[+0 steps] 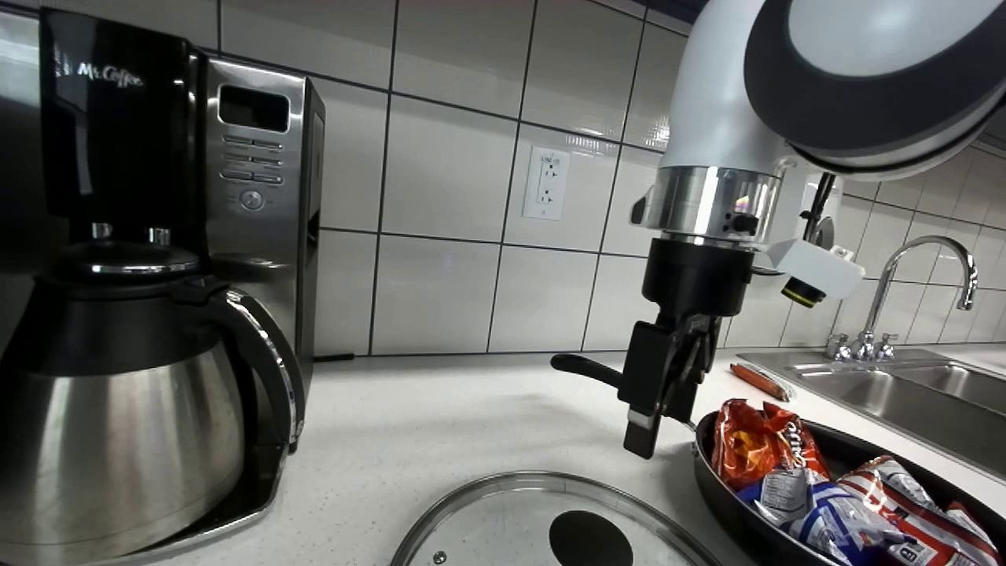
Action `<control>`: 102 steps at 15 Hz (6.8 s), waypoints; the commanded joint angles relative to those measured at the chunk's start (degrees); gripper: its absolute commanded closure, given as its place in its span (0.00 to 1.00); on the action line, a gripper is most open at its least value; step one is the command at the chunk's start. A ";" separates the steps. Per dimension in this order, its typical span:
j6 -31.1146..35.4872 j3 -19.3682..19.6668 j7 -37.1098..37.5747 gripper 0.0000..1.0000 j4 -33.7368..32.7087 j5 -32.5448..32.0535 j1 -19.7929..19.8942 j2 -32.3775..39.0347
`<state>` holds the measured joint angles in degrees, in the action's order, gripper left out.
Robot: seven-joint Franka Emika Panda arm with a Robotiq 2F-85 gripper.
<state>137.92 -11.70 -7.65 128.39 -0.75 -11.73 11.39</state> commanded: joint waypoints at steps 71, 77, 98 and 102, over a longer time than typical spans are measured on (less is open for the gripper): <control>-4.06 -5.18 -14.34 0.61 -11.98 -2.36 -0.72 4.98; -7.04 -5.03 -15.87 0.61 -10.95 0.28 -0.01 1.75; -8.96 1.66 -18.41 0.61 7.84 3.79 2.97 -15.65; -7.84 4.51 -20.99 0.61 11.29 3.47 3.66 -18.44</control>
<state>129.12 -8.42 -25.21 136.21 1.56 -9.15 -1.76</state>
